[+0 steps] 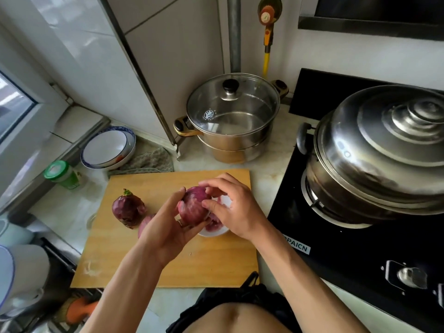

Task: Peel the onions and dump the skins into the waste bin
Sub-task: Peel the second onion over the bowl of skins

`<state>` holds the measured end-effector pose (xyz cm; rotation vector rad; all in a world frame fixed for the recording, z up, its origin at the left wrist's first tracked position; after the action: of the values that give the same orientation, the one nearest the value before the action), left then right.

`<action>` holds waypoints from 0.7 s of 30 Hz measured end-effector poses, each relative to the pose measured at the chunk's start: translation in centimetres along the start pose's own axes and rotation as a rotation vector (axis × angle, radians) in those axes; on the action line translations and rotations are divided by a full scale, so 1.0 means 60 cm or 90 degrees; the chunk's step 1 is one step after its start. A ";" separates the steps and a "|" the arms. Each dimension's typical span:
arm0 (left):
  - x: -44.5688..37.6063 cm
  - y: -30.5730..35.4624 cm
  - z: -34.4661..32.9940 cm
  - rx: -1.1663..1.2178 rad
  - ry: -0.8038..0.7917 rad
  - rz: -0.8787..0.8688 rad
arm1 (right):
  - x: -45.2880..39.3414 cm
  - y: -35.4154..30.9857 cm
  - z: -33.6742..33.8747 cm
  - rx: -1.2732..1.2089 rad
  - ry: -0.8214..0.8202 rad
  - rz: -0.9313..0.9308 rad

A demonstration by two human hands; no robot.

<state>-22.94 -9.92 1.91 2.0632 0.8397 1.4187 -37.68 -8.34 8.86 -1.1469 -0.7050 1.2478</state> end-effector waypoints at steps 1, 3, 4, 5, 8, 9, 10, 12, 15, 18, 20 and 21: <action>-0.001 0.000 0.001 -0.005 -0.004 0.003 | -0.001 0.001 -0.002 0.002 -0.006 -0.005; -0.005 0.001 -0.001 -0.012 -0.011 0.009 | -0.001 0.003 -0.003 0.005 -0.008 -0.010; -0.007 0.003 -0.002 -0.013 -0.012 0.007 | -0.001 0.003 -0.002 0.006 -0.006 -0.008; -0.008 0.006 -0.003 -0.016 -0.014 0.004 | -0.002 0.004 -0.001 0.007 0.001 -0.007; -0.011 0.012 -0.002 -0.016 -0.013 -0.002 | -0.002 0.007 0.005 -0.016 0.026 -0.013; -0.012 0.015 -0.003 -0.016 -0.014 -0.004 | -0.003 0.007 0.007 -0.025 0.035 -0.017; -0.013 0.016 -0.003 -0.017 -0.013 -0.005 | -0.004 0.007 0.008 -0.026 0.043 -0.021; -0.014 0.019 -0.004 -0.020 -0.008 -0.010 | -0.004 0.007 0.010 -0.024 0.059 -0.027; -0.017 0.023 -0.011 -0.026 -0.014 -0.022 | -0.003 0.011 0.016 -0.044 0.078 -0.042; -0.016 0.021 -0.017 -0.027 -0.029 -0.027 | -0.003 0.020 0.018 -0.060 0.073 -0.066; -0.014 0.017 -0.016 -0.023 -0.030 -0.024 | -0.002 0.023 0.015 -0.060 0.058 -0.075; -0.014 0.016 -0.015 -0.020 -0.029 -0.021 | -0.002 0.023 0.012 -0.060 0.049 -0.079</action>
<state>-23.80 -11.11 2.33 2.0408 0.8237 1.3530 -38.87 -8.38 7.82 -1.2034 -0.7711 1.0709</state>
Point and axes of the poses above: each hand's wrist, its own x-axis away from the middle knuckle, its own z-axis out of the back of the hand, y = z × x, the point moved 10 cm from there along -x, towards the middle knuckle, and after that the axes turned 9 degrees about -z, right-handed, at the moved point
